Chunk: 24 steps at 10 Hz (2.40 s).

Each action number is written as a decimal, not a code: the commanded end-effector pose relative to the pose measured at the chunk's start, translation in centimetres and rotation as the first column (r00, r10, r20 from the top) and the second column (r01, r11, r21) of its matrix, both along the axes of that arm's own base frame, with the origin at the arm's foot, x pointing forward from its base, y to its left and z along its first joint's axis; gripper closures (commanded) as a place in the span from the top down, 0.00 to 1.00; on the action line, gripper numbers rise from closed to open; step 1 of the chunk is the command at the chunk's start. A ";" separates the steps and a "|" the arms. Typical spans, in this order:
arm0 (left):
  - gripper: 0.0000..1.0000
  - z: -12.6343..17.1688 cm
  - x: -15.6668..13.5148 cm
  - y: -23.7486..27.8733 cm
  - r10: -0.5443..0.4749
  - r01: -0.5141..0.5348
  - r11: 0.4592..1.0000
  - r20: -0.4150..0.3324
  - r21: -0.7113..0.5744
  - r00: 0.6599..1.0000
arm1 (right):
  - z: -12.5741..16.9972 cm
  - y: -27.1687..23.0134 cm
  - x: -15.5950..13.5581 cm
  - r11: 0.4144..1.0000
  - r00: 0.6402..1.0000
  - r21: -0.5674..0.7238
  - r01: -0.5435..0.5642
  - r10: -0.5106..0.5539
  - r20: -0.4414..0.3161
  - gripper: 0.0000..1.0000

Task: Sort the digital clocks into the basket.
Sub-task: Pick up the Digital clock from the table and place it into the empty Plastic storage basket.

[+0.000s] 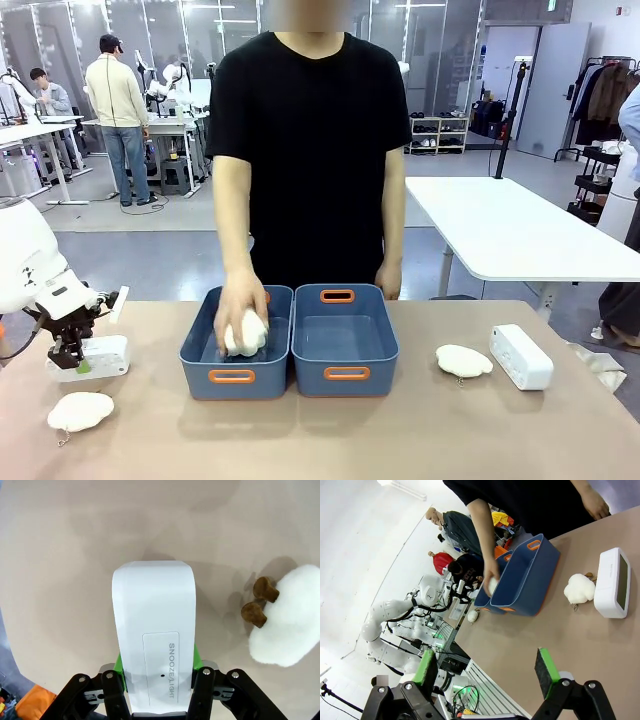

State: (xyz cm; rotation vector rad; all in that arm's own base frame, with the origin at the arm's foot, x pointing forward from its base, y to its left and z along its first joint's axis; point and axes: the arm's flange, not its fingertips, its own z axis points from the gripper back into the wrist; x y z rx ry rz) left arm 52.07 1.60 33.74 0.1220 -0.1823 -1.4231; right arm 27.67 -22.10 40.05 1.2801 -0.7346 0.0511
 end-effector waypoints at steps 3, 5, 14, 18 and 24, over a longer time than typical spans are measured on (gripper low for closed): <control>0.51 1.0 -0.3 0.2 -0.015 0.015 1.000 0.008 -0.022 1.000 | 0.2 0.0 0.0 1.000 1.000 0.007 0.001 -0.001 0.001 1.00; 0.51 5.2 -0.7 1.5 0.004 -0.003 0.999 0.015 -0.037 1.000 | 0.2 0.0 0.0 1.000 1.000 0.007 0.001 -0.001 0.001 1.00; 0.51 11.5 -3.3 3.0 -0.038 0.041 0.996 0.034 -0.077 0.999 | 0.2 0.0 0.0 1.000 1.000 0.007 0.001 -0.001 0.001 1.00; 0.51 11.7 -3.1 2.7 -0.028 0.029 0.997 0.018 -0.074 0.999 | 0.2 0.0 0.0 1.000 1.000 0.007 0.001 -0.001 0.001 1.00; 0.51 20.2 -0.7 -24.9 -0.240 0.239 0.926 0.034 -0.292 0.970 | 0.2 0.0 0.0 1.000 1.000 0.007 0.001 -0.001 0.001 1.00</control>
